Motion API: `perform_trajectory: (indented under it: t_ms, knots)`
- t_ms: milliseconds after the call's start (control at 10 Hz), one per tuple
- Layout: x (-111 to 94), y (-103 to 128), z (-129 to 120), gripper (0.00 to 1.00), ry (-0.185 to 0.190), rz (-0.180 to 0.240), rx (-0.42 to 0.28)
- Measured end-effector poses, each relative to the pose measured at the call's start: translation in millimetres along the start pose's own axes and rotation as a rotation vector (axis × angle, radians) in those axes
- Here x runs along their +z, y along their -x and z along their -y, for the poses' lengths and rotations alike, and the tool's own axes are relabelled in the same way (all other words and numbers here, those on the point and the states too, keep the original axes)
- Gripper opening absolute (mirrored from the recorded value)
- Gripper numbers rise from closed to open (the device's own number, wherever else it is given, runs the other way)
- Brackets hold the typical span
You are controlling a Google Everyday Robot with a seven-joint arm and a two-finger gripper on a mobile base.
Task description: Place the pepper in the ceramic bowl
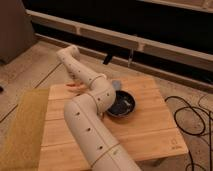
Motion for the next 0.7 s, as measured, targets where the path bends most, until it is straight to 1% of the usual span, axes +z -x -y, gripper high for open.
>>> perform_trajectory:
  t_ms: [300,500,700]
  knots:
    - [-4.8,15.1,-6.5,0.0,0.028,0.03,-0.031]
    - [-5.0,21.1,-9.2,0.0,0.04,0.034,-0.048]
    - [-5.3,20.1,-9.2,0.0,0.04,0.034,-0.047]
